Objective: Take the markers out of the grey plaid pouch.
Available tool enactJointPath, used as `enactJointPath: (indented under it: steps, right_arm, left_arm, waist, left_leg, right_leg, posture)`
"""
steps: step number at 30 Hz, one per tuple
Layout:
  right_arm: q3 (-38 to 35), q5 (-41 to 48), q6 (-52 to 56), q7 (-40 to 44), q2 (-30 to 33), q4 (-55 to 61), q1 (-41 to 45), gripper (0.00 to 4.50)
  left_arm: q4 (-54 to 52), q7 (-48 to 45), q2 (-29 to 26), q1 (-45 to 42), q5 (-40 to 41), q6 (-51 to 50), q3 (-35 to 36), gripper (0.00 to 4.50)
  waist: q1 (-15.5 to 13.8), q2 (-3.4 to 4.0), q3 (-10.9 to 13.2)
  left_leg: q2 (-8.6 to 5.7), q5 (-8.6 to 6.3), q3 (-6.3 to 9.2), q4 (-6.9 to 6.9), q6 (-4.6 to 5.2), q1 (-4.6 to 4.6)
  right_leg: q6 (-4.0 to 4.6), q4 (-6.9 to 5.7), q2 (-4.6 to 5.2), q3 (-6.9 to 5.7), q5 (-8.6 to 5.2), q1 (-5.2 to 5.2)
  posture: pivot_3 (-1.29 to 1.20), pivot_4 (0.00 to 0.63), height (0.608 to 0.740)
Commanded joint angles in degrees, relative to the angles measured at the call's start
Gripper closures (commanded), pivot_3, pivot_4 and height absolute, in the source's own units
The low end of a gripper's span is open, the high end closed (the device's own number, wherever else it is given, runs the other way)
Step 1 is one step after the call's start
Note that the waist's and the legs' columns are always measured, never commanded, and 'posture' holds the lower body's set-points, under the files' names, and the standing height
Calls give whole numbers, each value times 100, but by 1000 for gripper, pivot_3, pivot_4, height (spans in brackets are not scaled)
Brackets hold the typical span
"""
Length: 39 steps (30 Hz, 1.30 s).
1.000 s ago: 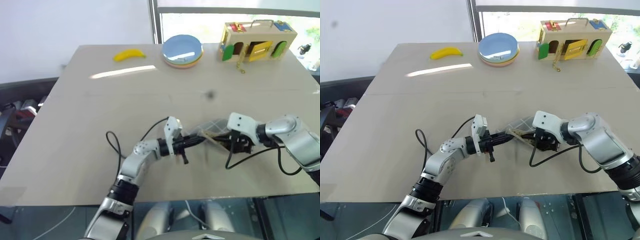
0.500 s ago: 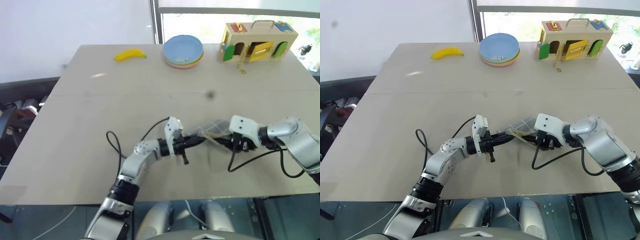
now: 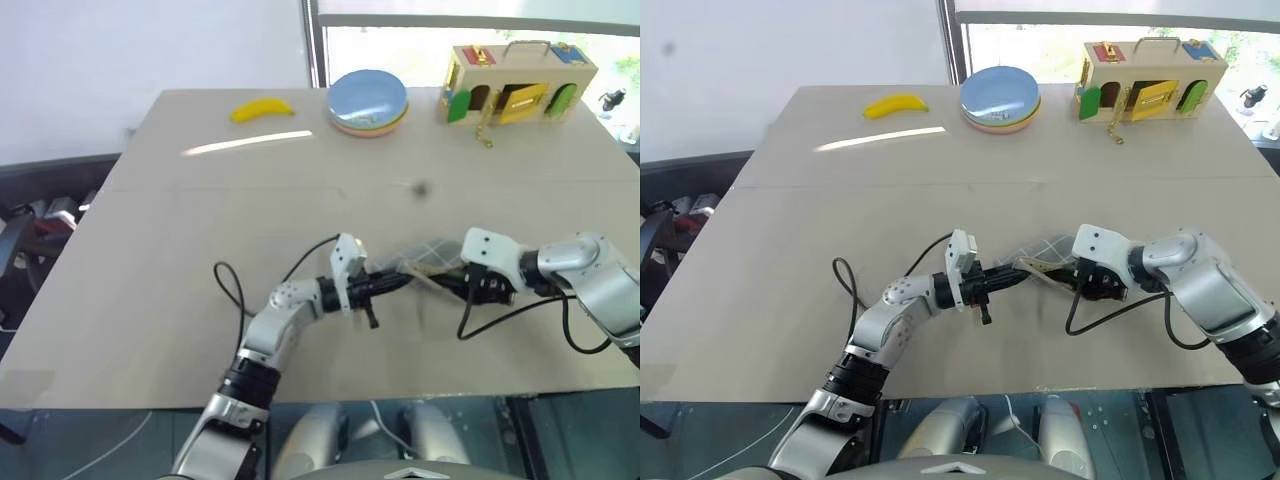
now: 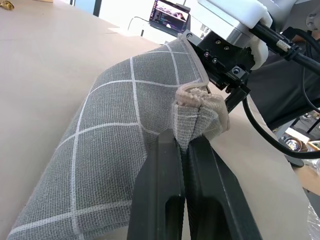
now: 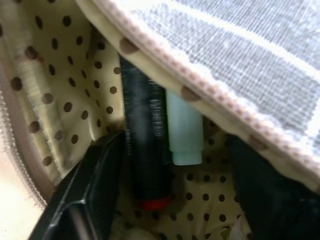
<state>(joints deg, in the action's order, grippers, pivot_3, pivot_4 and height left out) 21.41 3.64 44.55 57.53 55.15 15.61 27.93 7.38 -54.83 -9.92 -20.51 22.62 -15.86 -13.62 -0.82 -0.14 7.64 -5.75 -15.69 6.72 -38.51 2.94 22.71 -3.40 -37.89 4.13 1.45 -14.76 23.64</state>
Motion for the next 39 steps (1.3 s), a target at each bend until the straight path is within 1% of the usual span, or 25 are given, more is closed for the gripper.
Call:
enactJointPath:
  steps: [1, 13, 18, 19, 20, 21, 22, 23, 24, 25, 32, 36, 39]
  right_arm:
    - [6, -188, 101, 37, 175, -110, -91, 1342]
    - [48, -45, 600, 321, 385, 153, -167, 1342]
    - [16, 21, 671, 341, 318, 192, -140, 1342]
    - [25, 29, 678, 347, 311, 187, -127, 1577]
    - [29, 44, 689, 355, 305, 187, -123, 2018]
    - [36, 58, 695, 369, 305, 191, -123, 2250]
    - [41, 67, 699, 380, 301, 183, -115, 2820]
    - [43, 72, 701, 385, 298, 178, -110, 3286]
    - [37, 77, 702, 394, 309, 183, -123, 3645]
    - [35, 76, 700, 395, 309, 174, -123, 4105]
    - [-79, 31, 624, 305, 339, 248, -137, 4111]
    - [-257, 20, 508, 336, 537, 542, -19, 4111]
    - [-372, 65, 656, 385, 723, 960, 165, 4111]
  left_arm:
    - [4, 0, 3, -73, 3, 98, 130, 4500]
    - [9, -16, 4, -84, -25, 83, 143, 4500]
    - [15, -15, 21, -87, -42, 90, 144, 4500]
    - [23, -15, 26, -91, -44, 95, 144, 4500]
    - [26, -15, 30, -92, -46, 97, 143, 4500]
    - [26, -16, 33, -90, -46, 100, 141, 4500]
    - [38, -17, 36, -99, -46, 102, 142, 4500]
    - [44, -17, 38, -103, -46, 104, 144, 4500]
    - [38, -16, 38, -97, -46, 106, 145, 4500]
    - [42, -17, 36, -98, -45, 107, 148, 4500]
    - [6, -19, 24, -75, -41, 95, 145, 4500]
    - [20, -36, 17, -83, -46, 108, 142, 4500]
    - [44, -15, 33, -94, -41, 130, 167, 4500]
  waist:
    - [-1, 0, 0]
    - [-9, 0, 0]
    - [-10, 0, 0]
    - [-10, 0, 0]
    - [-10, 0, 0]
    - [-6, 0, 0]
    - [-4, 0, 0]
    - [-2, 0, 0]
    - [-2, 0, 0]
    - [-2, 0, 0]
    - [-2, 0, 0]
    - [-3, 0, 0]
    - [-3, 4, 3]
  left_leg:
    - [0, 0, 0, 0, 0, 0]
    - [0, 0, 3, 1, 0, 0]
    - [-1, 0, 3, 1, 0, 1]
    - [-1, 0, 3, 1, 0, 0]
    - [-1, 0, 3, 1, 0, 1]
    - [0, 0, 3, 1, 0, 0]
    - [-1, 0, 3, 2, 0, 1]
    - [0, 0, 3, 1, 0, 0]
    - [0, 0, 2, 1, 0, 0]
    - [0, 0, 2, 1, 0, 0]
    - [0, 0, 2, 0, 0, 0]
    - [0, 0, 2, 1, 0, 0]
    - [0, 0, 2, 2, 0, 3]
  right_leg:
    - [0, 0, 0, 0, 0, 0]
    - [0, 2, 1, -3, 0, -2]
    - [0, 4, 1, -3, 0, -2]
    - [0, 4, 1, -3, 0, -2]
    - [0, 4, 1, -3, 0, -2]
    - [0, 4, 1, -3, 0, -2]
    - [0, 4, 1, -2, 0, -2]
    - [0, 4, 1, -2, 0, -2]
    - [0, 3, 1, -2, 0, -2]
    - [0, 3, 1, -2, 0, -2]
    - [0, 2, 1, -2, 0, -2]
    - [0, 2, 1, -2, 0, -1]
    - [0, 2, 1, -1, 0, 2]
  posture:
    - [0, 150, 740]
    - [0, 150, 740]
    - [0, 150, 740]
    - [0, 150, 740]
    - [0, 150, 740]
    - [0, 150, 740]
    - [0, 150, 740]
    - [0, 150, 740]
    - [0, 150, 740]
    - [0, 150, 740]
    - [0, 150, 740]
    - [0, 150, 740]
    - [0, 150, 740]
